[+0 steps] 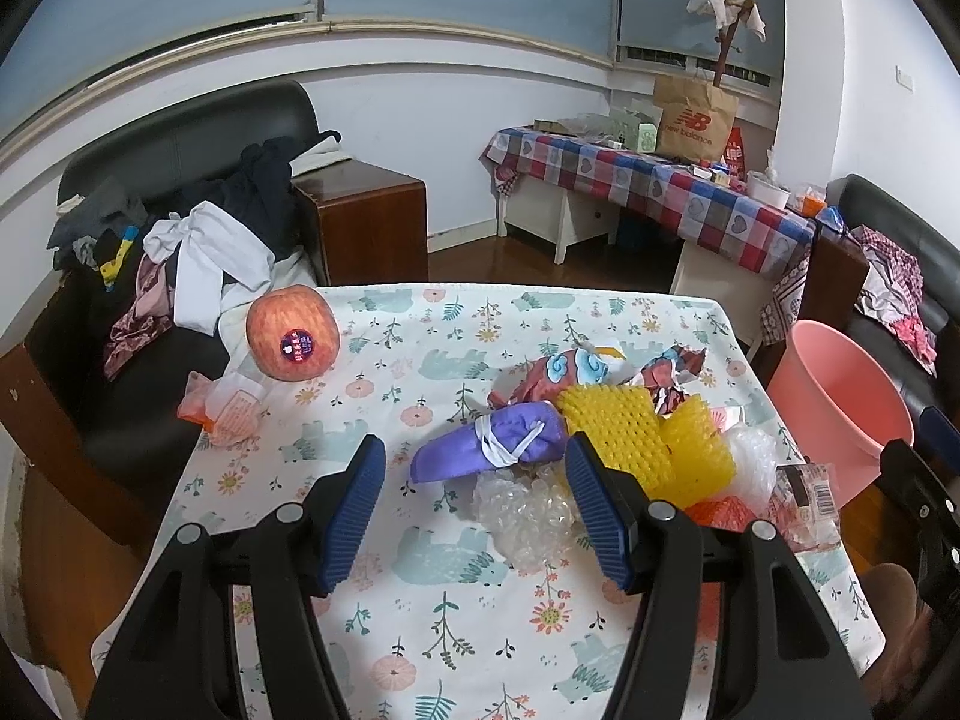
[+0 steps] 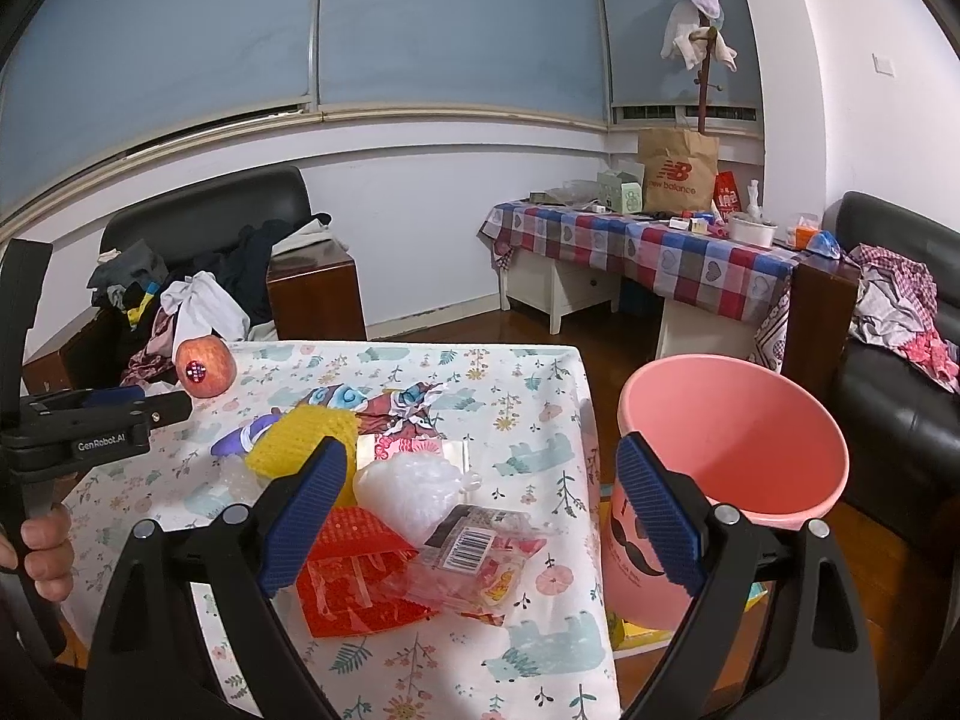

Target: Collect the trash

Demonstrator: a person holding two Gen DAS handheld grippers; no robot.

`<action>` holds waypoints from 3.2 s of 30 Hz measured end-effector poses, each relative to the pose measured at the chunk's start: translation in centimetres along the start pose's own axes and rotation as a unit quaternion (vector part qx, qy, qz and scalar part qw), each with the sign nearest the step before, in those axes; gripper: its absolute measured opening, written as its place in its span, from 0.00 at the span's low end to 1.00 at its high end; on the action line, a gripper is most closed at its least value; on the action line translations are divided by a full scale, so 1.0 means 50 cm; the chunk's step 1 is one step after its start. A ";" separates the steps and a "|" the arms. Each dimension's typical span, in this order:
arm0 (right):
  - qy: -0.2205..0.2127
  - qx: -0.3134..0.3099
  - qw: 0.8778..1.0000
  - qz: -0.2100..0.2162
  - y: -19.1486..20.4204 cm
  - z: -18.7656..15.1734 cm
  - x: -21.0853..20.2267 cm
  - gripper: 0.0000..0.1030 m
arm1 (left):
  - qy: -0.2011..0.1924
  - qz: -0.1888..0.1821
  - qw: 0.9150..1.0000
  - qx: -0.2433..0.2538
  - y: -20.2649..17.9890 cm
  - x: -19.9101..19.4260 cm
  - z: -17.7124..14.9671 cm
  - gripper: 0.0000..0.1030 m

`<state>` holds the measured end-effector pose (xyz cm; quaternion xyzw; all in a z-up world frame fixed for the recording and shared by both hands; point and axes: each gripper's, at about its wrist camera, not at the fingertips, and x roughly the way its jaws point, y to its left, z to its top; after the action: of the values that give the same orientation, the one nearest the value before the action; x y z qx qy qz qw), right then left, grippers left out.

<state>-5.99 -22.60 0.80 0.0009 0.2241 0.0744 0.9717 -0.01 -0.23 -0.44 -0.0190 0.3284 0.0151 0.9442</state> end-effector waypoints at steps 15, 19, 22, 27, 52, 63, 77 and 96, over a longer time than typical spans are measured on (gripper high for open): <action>0.013 -0.005 1.000 0.017 -0.005 -0.016 0.005 0.89 | 0.015 -0.020 1.000 0.016 -0.010 0.009 0.000 0.60; 0.017 -0.006 1.000 0.021 -0.005 -0.019 0.003 0.89 | 0.022 -0.038 0.999 0.014 -0.011 0.013 -0.001 0.60; 0.023 -0.004 0.999 0.025 -0.007 -0.024 0.005 0.89 | 0.028 -0.053 0.998 0.014 -0.014 0.016 -0.001 0.60; 0.037 0.001 0.999 0.038 -0.011 -0.030 0.008 0.83 | 0.037 -0.087 0.995 0.023 -0.029 0.021 -0.004 0.60; 0.093 0.062 0.990 0.084 -0.058 -0.068 0.038 0.70 | 0.117 -0.134 0.984 0.025 -0.075 0.151 0.007 0.31; 0.111 0.072 0.987 0.090 -0.060 -0.074 0.053 0.63 | 0.101 -0.148 0.984 0.008 -0.056 0.125 0.005 0.08; 0.158 0.107 0.976 0.106 -0.075 -0.096 0.079 0.27 | 0.042 -0.156 0.987 0.023 -0.055 0.045 0.024 0.08; 0.089 0.110 0.982 0.121 -0.103 -0.052 0.008 0.01 | -0.018 -0.175 0.984 0.038 -0.095 -0.027 0.058 0.08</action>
<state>-6.03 -27.71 -1.87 0.1281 0.3149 0.1665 0.9256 0.92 -4.85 2.79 -0.0399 0.3028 -0.1629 0.9382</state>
